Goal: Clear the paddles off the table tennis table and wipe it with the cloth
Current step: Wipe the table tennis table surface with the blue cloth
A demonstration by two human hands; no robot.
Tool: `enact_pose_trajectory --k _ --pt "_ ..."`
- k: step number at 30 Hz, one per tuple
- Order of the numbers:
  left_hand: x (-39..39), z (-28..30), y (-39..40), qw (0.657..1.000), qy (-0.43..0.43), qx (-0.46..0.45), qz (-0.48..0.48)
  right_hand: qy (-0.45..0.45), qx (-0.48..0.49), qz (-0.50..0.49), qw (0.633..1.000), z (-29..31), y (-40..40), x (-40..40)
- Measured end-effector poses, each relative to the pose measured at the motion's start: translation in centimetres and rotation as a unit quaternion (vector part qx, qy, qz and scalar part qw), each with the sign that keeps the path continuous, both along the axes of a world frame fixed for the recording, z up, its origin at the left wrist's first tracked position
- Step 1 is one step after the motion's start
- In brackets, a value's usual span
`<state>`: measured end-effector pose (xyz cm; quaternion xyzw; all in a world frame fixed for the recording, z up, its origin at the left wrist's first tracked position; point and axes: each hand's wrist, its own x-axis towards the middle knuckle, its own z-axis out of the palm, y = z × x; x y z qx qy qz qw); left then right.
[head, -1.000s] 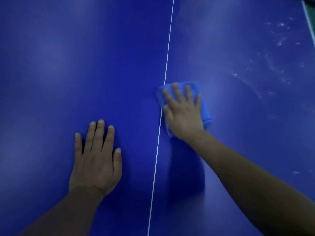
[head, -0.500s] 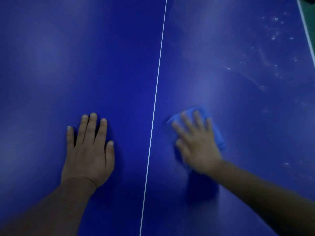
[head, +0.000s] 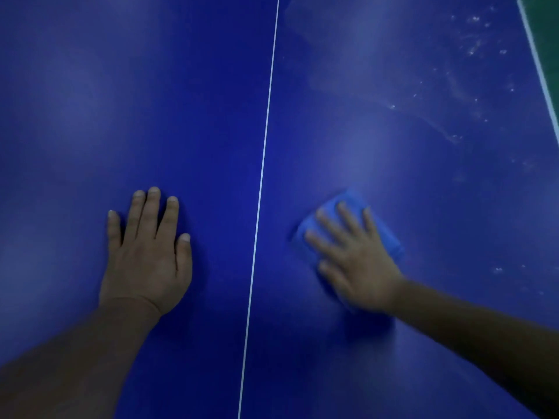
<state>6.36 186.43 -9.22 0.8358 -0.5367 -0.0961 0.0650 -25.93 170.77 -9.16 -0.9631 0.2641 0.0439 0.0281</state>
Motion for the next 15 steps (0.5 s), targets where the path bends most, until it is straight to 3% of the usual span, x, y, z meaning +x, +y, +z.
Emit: enact_pose_trajectory --k 2,3,4,5,7,9,12,15 --pt "-0.1 0.1 0.0 1.000 0.001 -0.001 -0.001 0.022 0.013 0.136 0.990 0.5 -0.5 -2.3" --pt "-0.1 0.2 -0.1 1.000 0.003 -0.002 0.000 0.022 -0.010 0.129 0.991 0.7 -3.0 -2.4" --pt "-0.1 0.4 -0.1 1.000 0.005 -0.002 0.000 0.010 -0.031 0.056 0.998 0.8 -6.1 -2.0" --pt "-0.1 0.5 -0.2 1.000 0.007 -0.001 0.000 -0.006 -0.031 -0.077 0.997 1.1 -9.4 -1.3" --pt "-0.3 0.7 -0.2 1.000 0.004 -0.001 0.002 -0.015 0.000 -0.332 0.943 1.7 -14.6 -0.7" --pt "-0.4 0.8 -0.2 1.000 0.005 -0.002 0.004 -0.027 0.019 -0.415 0.909 2.0 -14.3 -0.1" --pt "-0.2 0.5 -0.2 1.000 -0.002 -0.001 -0.001 -0.020 -0.023 -0.293 0.956 0.9 -3.9 -0.1" --pt "-0.1 0.0 0.2 1.000 -0.012 -0.007 0.004 -0.008 0.025 0.012 1.000 -0.3 12.5 -3.5"
